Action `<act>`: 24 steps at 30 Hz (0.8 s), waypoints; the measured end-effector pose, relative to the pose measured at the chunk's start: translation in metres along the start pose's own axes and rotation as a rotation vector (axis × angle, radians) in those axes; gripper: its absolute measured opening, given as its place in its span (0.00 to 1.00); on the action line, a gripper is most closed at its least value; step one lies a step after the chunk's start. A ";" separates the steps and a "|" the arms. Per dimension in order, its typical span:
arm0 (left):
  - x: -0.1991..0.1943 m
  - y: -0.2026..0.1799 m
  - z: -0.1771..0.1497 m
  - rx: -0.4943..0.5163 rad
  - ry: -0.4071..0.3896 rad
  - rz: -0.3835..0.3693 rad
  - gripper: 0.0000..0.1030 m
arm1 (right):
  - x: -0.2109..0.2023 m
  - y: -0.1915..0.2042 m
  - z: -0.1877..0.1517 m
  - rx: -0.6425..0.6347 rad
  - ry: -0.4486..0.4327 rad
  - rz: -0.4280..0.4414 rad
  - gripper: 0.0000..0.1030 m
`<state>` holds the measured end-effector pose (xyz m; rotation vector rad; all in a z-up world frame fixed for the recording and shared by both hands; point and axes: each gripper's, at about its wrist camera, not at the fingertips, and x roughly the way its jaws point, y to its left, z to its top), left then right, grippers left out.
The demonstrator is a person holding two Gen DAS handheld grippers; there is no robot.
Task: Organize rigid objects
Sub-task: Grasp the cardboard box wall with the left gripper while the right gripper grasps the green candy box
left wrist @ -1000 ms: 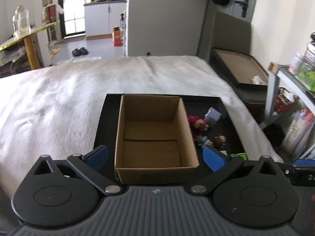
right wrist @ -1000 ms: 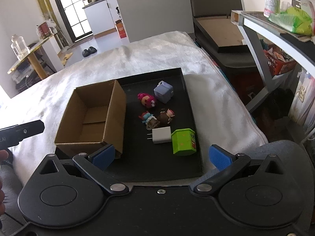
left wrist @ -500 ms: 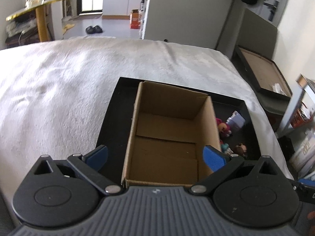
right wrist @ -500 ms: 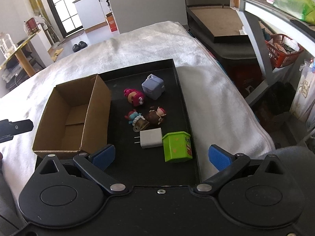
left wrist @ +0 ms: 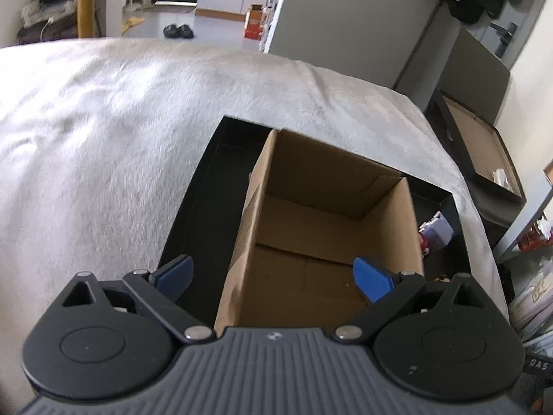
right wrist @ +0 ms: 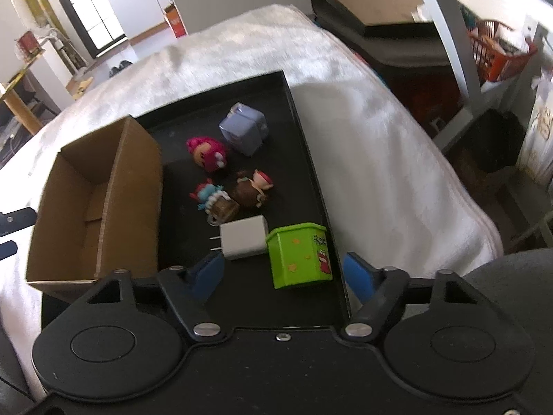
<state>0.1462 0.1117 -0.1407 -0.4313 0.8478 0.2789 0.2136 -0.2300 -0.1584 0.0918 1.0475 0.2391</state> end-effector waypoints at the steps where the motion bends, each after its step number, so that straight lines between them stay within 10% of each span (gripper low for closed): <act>1: 0.003 0.002 -0.001 -0.013 0.001 -0.003 0.93 | 0.004 -0.001 0.000 -0.004 0.008 -0.003 0.62; 15: 0.031 0.025 -0.004 -0.123 0.057 -0.031 0.44 | 0.044 0.000 0.011 -0.029 0.069 -0.034 0.35; 24: 0.039 0.029 -0.005 -0.127 0.067 -0.003 0.30 | 0.059 -0.004 0.018 0.024 0.083 0.018 0.42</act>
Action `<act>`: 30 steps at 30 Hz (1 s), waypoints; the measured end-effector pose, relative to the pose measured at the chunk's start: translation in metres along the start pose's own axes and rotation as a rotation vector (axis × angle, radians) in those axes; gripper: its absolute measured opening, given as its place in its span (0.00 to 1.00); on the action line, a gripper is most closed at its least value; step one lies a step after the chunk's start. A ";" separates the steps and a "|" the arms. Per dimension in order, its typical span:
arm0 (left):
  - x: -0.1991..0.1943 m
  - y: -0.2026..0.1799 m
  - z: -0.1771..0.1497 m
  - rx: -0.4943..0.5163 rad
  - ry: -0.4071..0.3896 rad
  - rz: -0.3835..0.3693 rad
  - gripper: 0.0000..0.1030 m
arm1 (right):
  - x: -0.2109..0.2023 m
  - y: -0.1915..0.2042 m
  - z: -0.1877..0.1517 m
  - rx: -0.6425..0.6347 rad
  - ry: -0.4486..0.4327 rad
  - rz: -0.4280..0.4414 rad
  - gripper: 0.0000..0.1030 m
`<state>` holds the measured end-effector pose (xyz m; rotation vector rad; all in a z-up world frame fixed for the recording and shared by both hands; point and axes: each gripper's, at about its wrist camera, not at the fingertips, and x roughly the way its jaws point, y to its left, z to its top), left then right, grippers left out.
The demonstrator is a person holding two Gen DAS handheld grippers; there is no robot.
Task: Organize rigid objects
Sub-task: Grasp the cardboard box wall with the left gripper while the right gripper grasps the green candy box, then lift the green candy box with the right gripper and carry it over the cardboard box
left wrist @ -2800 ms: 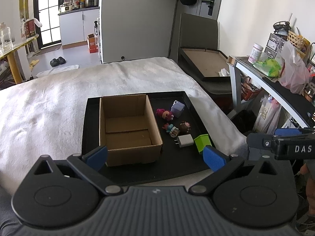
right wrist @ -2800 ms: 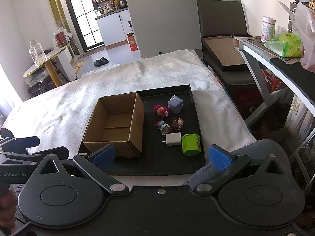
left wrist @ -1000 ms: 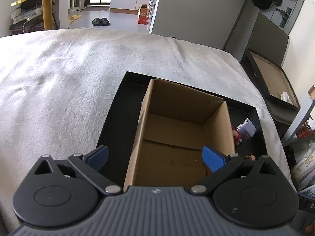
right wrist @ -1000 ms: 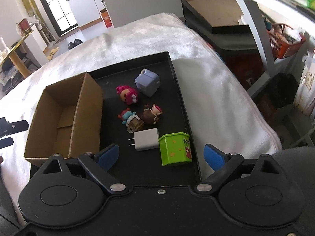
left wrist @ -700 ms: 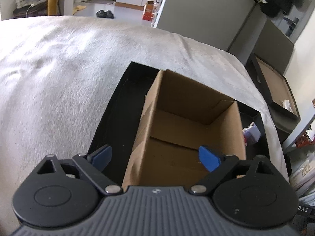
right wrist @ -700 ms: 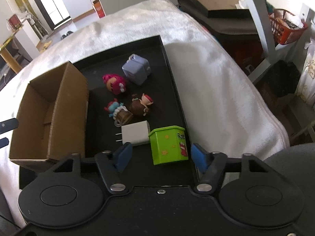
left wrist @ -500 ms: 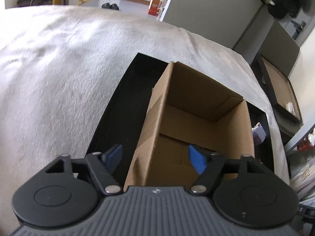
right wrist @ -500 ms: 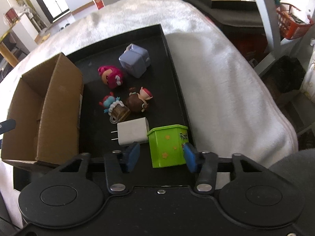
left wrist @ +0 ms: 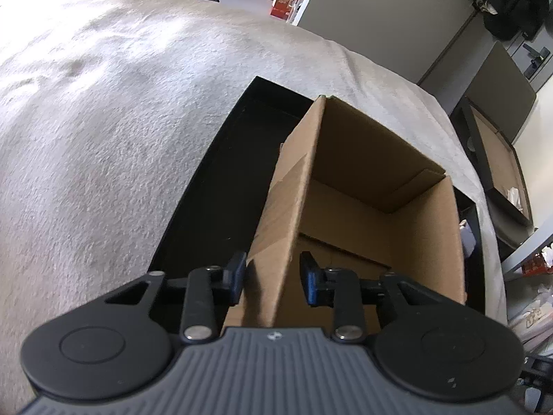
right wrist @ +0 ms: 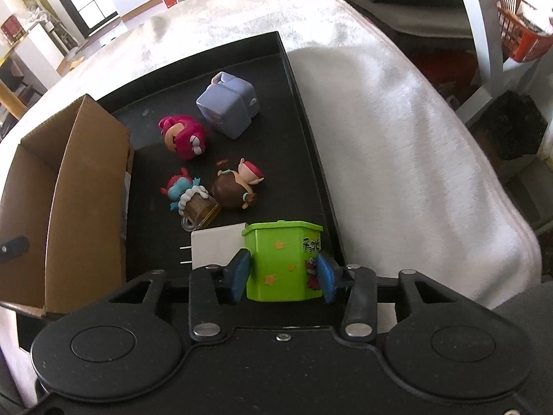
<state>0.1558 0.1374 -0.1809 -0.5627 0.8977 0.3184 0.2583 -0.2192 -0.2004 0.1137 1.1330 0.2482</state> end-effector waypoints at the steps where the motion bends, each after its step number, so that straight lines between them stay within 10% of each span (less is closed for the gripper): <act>1: 0.001 0.000 0.000 -0.004 0.004 0.001 0.30 | 0.001 -0.001 0.001 0.007 -0.004 0.010 0.43; 30: -0.003 0.011 -0.005 -0.050 0.024 -0.024 0.26 | -0.030 0.022 0.007 0.085 -0.092 0.092 0.45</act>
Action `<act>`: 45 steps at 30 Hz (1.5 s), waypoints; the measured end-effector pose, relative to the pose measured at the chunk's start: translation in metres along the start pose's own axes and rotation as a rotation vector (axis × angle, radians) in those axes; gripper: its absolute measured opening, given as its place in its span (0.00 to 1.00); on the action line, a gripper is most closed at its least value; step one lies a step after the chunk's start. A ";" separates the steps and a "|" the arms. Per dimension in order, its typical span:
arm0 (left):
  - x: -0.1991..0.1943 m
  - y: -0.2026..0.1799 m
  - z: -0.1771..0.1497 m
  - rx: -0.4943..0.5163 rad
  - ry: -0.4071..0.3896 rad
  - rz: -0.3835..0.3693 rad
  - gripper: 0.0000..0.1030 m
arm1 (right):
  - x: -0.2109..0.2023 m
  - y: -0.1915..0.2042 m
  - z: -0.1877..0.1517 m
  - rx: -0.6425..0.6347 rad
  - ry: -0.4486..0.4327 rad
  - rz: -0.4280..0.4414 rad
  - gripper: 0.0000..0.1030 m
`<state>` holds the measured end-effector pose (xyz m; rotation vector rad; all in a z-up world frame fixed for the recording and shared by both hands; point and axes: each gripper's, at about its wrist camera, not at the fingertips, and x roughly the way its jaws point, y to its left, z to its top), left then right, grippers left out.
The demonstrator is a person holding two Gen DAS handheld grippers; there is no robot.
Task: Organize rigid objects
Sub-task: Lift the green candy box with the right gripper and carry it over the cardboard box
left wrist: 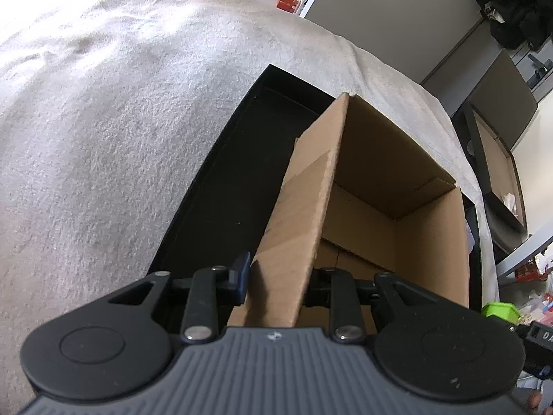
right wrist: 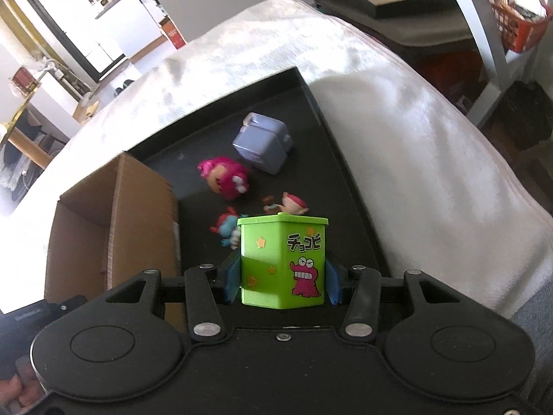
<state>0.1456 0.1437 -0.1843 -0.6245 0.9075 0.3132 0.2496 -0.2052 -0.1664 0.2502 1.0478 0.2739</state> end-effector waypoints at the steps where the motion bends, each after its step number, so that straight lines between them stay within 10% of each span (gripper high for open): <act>1: 0.000 0.000 0.000 -0.002 0.002 0.000 0.26 | -0.002 0.003 0.001 -0.004 -0.004 0.002 0.45; 45: 0.008 0.000 -0.002 -0.041 0.057 -0.012 0.27 | 0.007 0.180 -0.016 -0.488 -0.222 0.003 0.45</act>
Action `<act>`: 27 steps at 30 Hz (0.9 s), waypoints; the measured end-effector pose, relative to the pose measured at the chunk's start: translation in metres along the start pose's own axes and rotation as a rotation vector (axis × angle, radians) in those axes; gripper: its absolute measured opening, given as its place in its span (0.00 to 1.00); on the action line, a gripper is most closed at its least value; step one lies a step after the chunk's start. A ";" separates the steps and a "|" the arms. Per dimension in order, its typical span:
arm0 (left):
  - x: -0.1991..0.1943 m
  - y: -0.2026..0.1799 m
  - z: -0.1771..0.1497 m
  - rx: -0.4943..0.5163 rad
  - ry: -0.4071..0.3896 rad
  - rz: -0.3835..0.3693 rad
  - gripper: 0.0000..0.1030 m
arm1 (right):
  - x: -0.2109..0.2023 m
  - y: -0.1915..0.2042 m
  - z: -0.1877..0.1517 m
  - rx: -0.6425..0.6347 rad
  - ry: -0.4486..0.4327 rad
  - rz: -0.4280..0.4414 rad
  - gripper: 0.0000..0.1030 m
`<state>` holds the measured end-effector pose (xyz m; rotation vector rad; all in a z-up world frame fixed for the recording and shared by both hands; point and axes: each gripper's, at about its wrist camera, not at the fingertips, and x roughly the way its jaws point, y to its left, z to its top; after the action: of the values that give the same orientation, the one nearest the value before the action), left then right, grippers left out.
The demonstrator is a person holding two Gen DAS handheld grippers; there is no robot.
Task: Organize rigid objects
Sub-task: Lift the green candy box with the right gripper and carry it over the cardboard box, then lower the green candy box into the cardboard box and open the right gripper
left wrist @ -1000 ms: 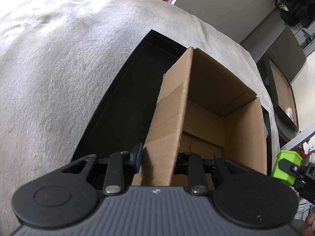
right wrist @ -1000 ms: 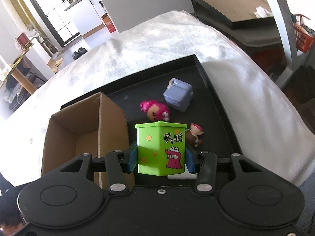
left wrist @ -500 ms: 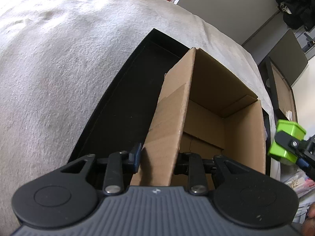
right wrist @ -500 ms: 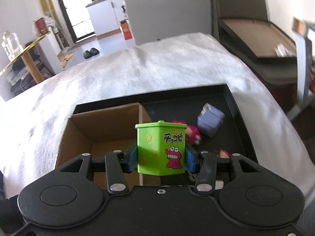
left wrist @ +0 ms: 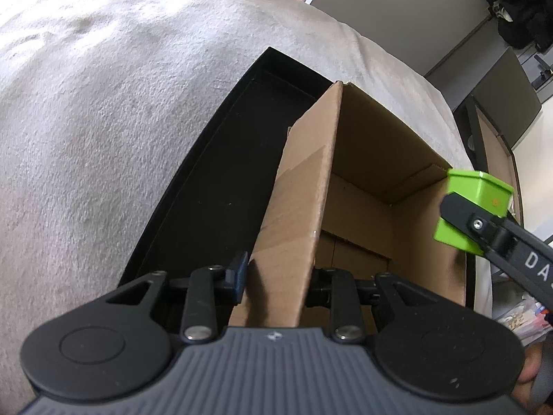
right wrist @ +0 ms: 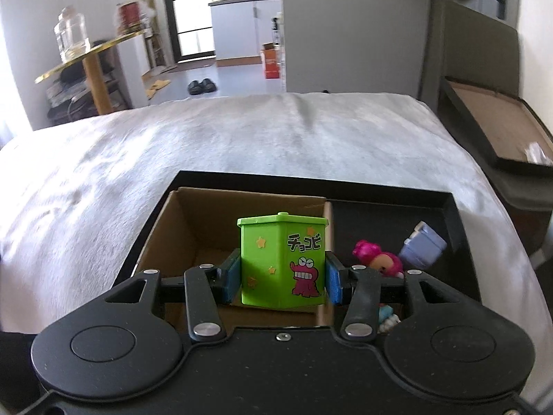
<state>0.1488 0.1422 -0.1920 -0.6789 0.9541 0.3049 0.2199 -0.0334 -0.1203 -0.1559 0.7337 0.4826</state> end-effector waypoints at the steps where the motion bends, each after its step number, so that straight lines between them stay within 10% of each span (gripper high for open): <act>1: 0.000 0.001 0.000 -0.001 0.001 -0.001 0.27 | 0.001 0.003 0.000 -0.014 -0.002 0.006 0.45; 9: 0.000 0.001 0.000 -0.005 0.005 -0.004 0.27 | 0.004 0.025 0.004 -0.098 -0.022 0.045 0.46; 14: 0.000 0.002 0.000 -0.006 0.007 -0.007 0.32 | -0.002 0.026 0.004 -0.120 -0.046 0.005 0.67; 27: -0.015 -0.003 -0.007 0.039 -0.085 0.124 0.72 | -0.044 -0.048 -0.015 0.099 -0.112 -0.015 0.95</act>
<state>0.1372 0.1364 -0.1810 -0.5678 0.9202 0.4204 0.2052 -0.0961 -0.1031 -0.0407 0.6447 0.4363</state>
